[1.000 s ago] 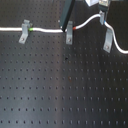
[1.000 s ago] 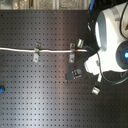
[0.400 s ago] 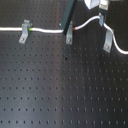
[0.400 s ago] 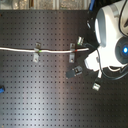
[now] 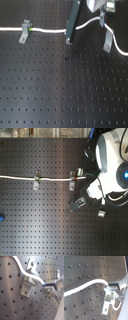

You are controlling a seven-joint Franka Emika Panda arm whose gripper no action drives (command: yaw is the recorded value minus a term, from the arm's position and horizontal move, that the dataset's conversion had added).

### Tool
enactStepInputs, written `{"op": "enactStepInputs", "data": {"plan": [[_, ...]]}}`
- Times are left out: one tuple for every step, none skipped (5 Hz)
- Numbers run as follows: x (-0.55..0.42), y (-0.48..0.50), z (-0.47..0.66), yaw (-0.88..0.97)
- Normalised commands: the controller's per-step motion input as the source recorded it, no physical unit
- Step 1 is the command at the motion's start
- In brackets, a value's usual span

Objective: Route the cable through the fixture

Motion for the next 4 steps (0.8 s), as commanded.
{"op": "enactStepInputs", "data": {"plan": [[0.036,-0.040,0.29,-0.56],[0.014,0.010,0.20,-0.34],[0.100,0.106,-0.02,0.15],[0.168,0.180,-0.12,0.23]]}}
